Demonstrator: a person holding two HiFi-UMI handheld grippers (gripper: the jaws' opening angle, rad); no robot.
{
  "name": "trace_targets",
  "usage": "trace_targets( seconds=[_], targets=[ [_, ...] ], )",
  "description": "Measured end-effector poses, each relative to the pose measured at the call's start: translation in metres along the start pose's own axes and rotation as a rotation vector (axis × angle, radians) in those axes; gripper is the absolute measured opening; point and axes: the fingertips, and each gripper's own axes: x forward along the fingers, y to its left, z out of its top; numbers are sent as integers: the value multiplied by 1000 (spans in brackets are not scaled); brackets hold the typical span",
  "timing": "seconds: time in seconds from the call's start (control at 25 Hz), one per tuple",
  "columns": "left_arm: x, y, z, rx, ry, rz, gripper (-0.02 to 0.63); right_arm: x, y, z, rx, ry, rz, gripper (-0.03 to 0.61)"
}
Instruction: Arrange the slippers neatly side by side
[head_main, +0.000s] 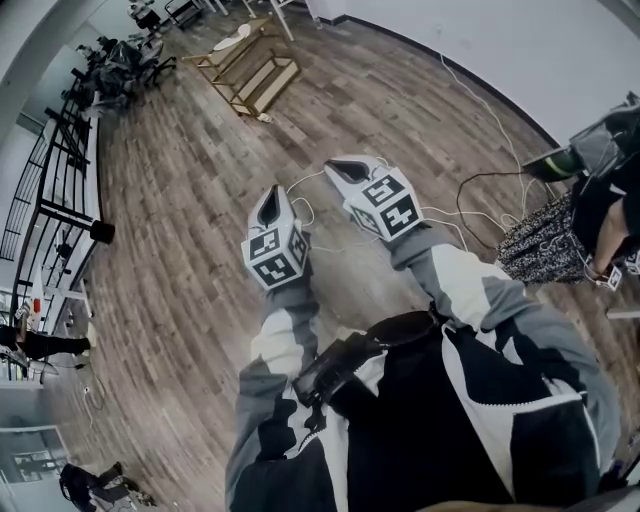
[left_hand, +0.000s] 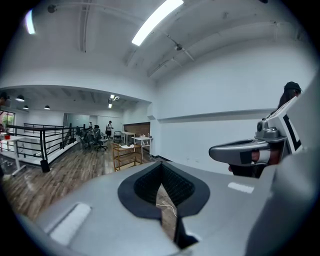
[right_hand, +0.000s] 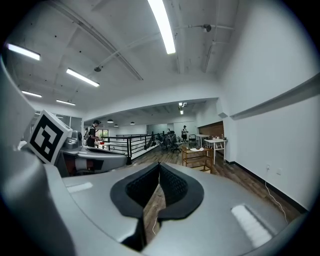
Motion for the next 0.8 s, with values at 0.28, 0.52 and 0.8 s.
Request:
trace_targets(
  seconds=[0.28, 0.52, 0.8],
  targets=[
    [22, 3, 2, 13, 3, 7, 9, 14, -17, -3, 8, 6, 20, 11],
    [59, 32, 6, 2, 11, 6, 11, 54, -30, 3, -1, 8, 22, 11],
    [136, 85, 13, -12, 13, -36, 11, 139, -60, 11, -7, 24, -14, 12]
  ],
)
